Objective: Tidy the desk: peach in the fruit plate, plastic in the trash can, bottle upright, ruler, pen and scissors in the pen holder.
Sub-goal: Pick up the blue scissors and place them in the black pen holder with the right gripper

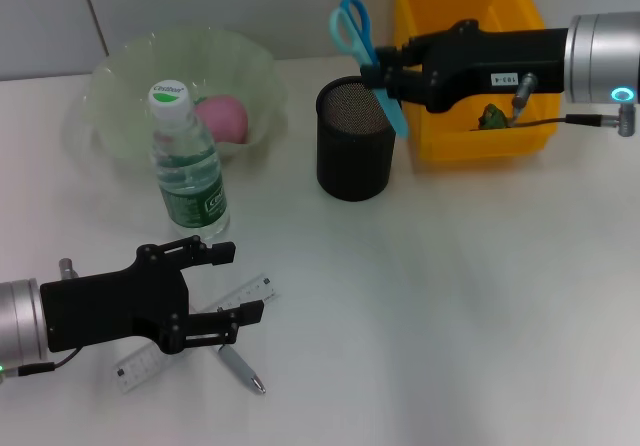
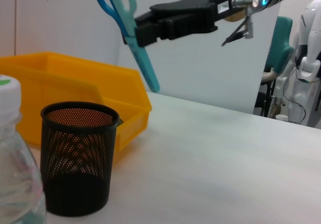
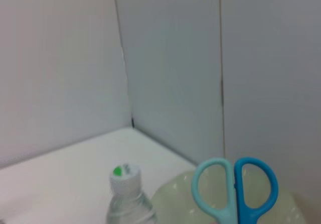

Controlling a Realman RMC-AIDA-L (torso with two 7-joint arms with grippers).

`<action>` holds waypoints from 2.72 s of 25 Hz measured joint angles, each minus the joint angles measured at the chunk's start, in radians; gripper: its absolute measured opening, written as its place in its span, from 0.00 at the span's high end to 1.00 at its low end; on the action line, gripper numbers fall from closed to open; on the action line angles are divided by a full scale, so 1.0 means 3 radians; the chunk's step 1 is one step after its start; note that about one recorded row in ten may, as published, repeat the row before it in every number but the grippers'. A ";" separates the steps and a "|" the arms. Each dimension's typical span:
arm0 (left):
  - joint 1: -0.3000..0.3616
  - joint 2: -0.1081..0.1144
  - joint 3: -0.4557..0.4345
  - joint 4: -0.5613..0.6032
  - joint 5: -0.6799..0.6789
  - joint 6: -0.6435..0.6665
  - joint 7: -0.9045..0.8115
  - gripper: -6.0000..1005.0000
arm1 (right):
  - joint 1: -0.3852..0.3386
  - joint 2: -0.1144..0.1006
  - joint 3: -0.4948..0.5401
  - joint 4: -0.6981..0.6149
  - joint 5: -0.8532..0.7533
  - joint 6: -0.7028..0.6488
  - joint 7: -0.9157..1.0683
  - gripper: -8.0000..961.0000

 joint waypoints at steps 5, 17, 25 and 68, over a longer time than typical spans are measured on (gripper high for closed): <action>0.0000 0.0000 0.0000 0.0000 0.0004 -0.0001 0.0000 0.18 | -0.0005 -0.0002 0.0007 0.0354 0.0366 0.0292 -0.0454 0.67; -0.0003 -0.0008 0.0005 -0.0006 0.0052 -0.0008 0.0007 0.18 | 0.0105 0.0000 -0.0030 0.1158 0.1185 0.0607 -0.1377 0.64; -0.0021 -0.0010 0.0005 -0.0007 0.0054 -0.0007 0.0006 0.18 | 0.0247 0.0010 -0.0029 0.1658 0.1486 0.0813 -0.1979 0.63; -0.0021 0.0006 -0.0025 0.0144 0.0056 -0.0032 -0.0250 0.18 | 0.0424 -0.0003 -0.0029 0.2312 0.1929 0.0862 -0.2527 0.25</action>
